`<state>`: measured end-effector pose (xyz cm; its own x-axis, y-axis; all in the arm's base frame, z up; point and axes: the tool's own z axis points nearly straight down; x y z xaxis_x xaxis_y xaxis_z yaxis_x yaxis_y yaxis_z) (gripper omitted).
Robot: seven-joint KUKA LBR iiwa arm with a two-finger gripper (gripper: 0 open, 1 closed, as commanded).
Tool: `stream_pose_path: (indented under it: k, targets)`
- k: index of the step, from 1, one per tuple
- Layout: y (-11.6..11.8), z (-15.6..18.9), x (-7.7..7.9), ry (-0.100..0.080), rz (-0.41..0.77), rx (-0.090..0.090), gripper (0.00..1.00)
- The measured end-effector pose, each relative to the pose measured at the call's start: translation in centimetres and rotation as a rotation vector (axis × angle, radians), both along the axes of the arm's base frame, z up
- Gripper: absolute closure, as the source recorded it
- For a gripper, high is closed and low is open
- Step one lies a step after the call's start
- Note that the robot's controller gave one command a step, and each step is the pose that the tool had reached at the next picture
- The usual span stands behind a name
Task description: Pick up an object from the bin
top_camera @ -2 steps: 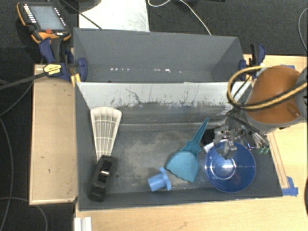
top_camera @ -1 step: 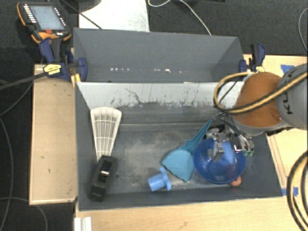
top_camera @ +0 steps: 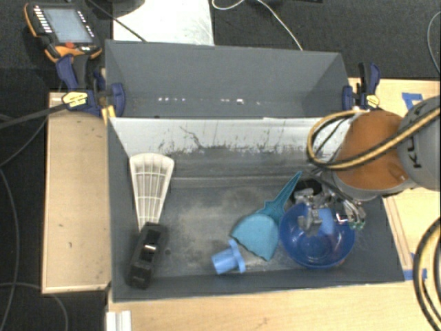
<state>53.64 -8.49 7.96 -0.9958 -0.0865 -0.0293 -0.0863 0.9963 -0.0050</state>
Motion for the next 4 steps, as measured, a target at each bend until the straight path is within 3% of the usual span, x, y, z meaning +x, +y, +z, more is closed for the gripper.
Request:
stream_pose_path:
  k: [1, 2, 3, 4]
  targets:
    - [0.6, 0.0, 1.5, 0.009, 0.020, 0.002, 1.00]
    - [0.9, 8.8, 0.2, 0.007, 0.021, 0.001, 1.00]
    - [0.0, 8.1, 1.7, 0.003, 0.022, 0.001, 1.00]
    - [-0.8, 12.8, 1.2, 0.004, 0.036, 0.000, 1.00]
